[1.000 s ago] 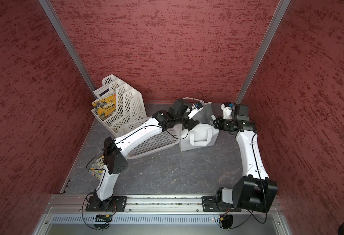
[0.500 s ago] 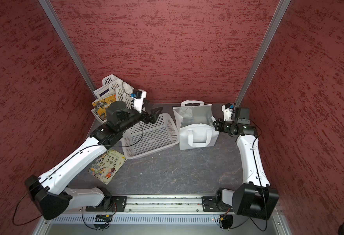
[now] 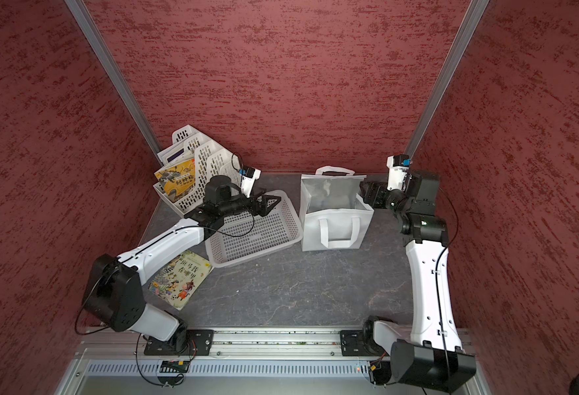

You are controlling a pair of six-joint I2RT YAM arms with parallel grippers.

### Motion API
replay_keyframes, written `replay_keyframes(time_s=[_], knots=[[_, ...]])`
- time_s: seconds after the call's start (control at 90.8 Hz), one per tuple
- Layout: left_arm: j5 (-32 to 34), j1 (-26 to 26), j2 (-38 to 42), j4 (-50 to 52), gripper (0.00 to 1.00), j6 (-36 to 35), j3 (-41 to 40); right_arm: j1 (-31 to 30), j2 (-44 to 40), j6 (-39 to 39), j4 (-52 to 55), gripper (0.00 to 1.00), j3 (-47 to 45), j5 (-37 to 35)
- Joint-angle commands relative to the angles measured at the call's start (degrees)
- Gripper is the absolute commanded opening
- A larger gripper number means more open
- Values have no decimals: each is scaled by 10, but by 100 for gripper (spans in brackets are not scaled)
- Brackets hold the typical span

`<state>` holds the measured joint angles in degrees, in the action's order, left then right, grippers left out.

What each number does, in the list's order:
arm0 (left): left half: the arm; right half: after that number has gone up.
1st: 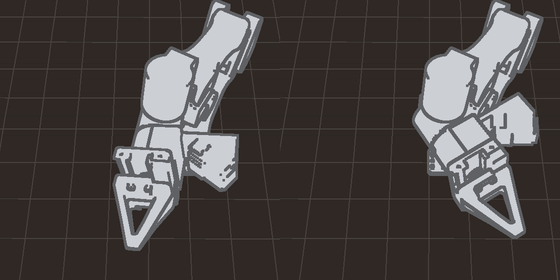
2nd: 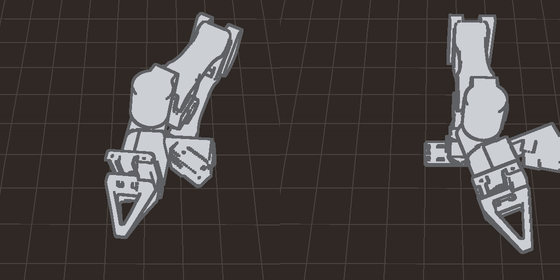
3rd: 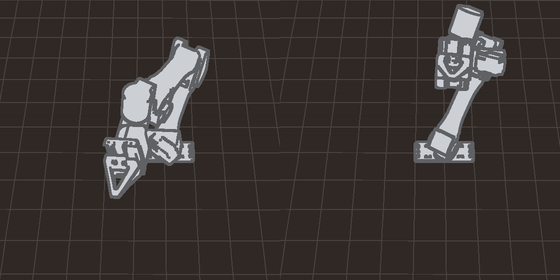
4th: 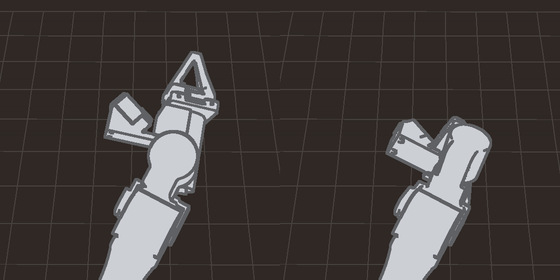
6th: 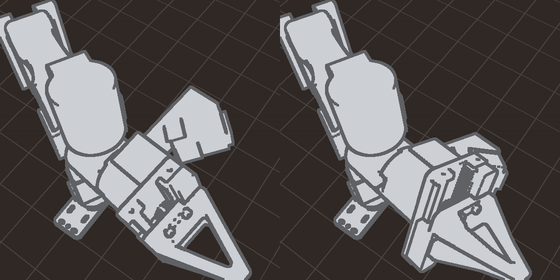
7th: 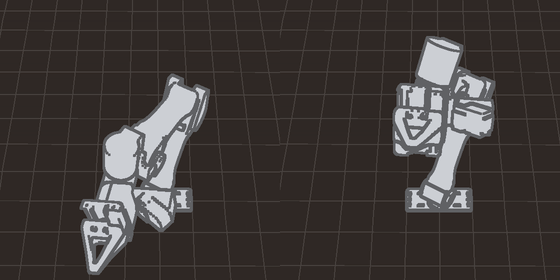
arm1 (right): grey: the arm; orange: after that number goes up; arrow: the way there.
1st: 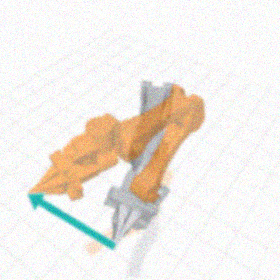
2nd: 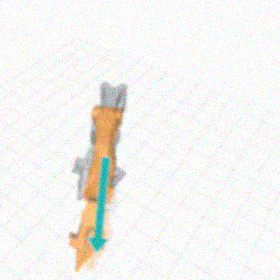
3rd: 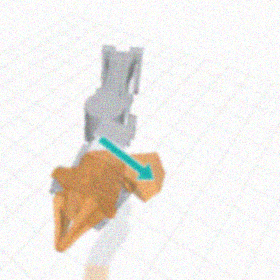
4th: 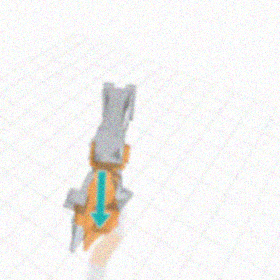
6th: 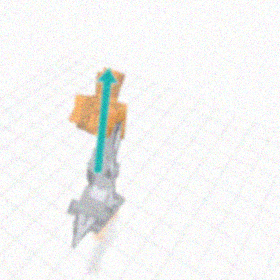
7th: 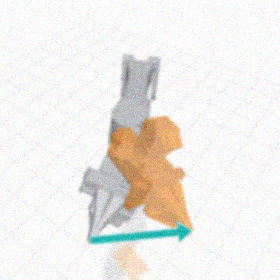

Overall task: Place the ice pack in the delivery bag
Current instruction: Move the delivery bag at the center of the board.

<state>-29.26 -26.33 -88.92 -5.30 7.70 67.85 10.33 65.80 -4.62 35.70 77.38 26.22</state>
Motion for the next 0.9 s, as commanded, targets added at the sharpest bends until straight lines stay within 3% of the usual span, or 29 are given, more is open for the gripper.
replay_keyframes(time_s=[0.0,0.143,0.209,0.408,0.595,0.716,0.815,0.892], knots=[[-46,-24,-6,-14,95,-29,45,26,17,-28,-25,84,-4,-6],[-24,-48,-37,56,96,-102,120,36,51,-89,-83,84,-44,110],[-5,-56,-67,95,96,-133,174,37,73,-118,-99,82,-50,131],[47,-86,-219,226,95,-239,373,26,123,-110,-85,79,-33,116],[80,-103,-358,351,80,-298,573,25,101,-88,-82,79,-22,71],[109,-104,-390,353,75,-301,607,24,87,-84,-85,79,-29,59],[84,-102,-388,348,73,-287,609,23,80,-94,-92,78,-48,71],[59,-104,-381,348,64,-277,609,22,71,-94,-98,77,-68,75]])
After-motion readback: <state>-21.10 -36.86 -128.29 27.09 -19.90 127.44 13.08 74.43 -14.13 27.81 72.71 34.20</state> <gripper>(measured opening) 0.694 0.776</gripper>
